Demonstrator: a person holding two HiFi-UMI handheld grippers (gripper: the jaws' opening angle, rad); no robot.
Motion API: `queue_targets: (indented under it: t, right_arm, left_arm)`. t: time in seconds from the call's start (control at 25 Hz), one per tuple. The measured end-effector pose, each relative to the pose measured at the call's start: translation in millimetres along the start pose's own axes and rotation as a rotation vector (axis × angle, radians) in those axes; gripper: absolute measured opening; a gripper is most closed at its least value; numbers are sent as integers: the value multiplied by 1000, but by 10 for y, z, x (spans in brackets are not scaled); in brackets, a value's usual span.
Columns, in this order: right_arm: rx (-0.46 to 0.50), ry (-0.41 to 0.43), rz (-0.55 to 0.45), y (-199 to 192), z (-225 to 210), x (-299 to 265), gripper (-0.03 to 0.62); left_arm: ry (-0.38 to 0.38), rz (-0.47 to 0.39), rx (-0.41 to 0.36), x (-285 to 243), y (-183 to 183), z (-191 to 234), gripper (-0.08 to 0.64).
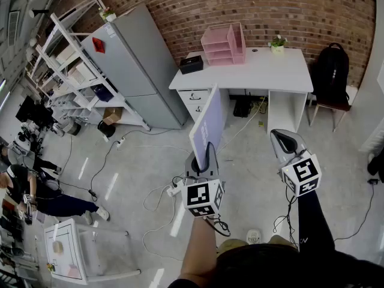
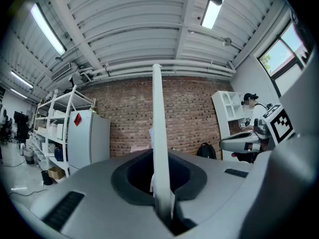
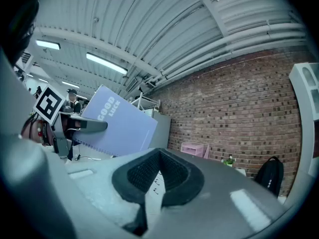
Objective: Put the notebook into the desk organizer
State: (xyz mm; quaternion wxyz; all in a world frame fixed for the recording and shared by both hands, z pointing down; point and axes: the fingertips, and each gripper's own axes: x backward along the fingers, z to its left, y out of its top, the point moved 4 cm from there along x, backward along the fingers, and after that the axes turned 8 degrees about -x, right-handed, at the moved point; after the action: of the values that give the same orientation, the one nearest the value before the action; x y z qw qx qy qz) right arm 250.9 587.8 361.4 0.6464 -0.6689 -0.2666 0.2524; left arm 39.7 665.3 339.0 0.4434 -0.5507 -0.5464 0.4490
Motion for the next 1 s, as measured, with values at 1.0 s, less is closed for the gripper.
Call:
queue_targets:
  t: [1.0]
  right_arm:
    - [-75,-31,-73,98,-202,-296,0]
  left_arm:
    - [-24,-37,-11,-368,109,192,35]
